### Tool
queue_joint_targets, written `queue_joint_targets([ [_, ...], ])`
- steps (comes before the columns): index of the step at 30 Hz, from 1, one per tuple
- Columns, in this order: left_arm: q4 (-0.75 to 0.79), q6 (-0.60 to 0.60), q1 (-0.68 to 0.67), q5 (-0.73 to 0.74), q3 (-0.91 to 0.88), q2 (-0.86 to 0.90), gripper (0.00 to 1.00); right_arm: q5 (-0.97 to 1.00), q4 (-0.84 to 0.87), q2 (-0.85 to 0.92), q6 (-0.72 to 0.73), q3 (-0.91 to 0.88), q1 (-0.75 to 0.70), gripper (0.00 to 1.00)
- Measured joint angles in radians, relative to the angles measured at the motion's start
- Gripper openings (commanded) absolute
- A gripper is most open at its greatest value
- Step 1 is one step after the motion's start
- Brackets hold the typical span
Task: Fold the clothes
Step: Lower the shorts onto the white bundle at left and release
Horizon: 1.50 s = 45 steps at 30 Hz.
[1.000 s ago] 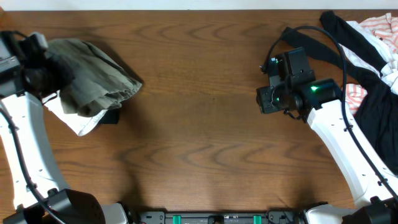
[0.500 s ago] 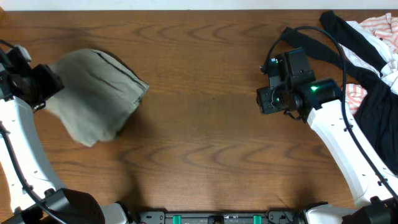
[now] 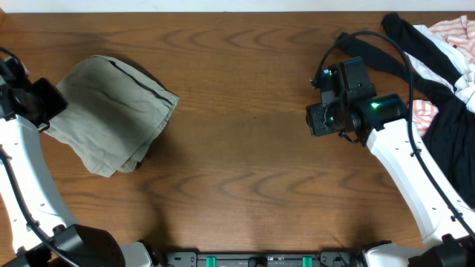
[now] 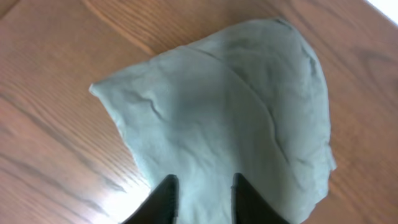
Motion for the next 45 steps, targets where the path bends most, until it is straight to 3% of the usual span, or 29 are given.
queue_joint_targets([
  [8,0.028,0.004,0.0,0.013,0.002,0.071,0.06,0.0,-0.008,0.0,0.0,0.0,0.0,0.53],
  [18,0.115,0.004,0.046,-0.064,0.002,0.335,0.06,0.0,-0.045,0.0,0.0,0.0,0.0,0.53],
  [34,0.241,0.004,0.097,-0.101,0.002,0.531,0.07,0.0,-0.06,0.0,0.0,0.0,0.0,0.53],
  [37,0.256,0.006,0.097,-0.102,0.002,0.533,0.17,0.0,-0.058,0.0,0.0,0.0,0.0,0.54],
  [41,0.263,0.006,0.1,-0.11,0.002,0.533,0.47,0.0,-0.047,0.0,0.0,0.0,0.0,0.55],
  [45,0.266,0.002,0.107,-0.116,0.002,0.533,0.52,0.0,-0.027,0.0,0.0,0.0,0.0,0.56],
])
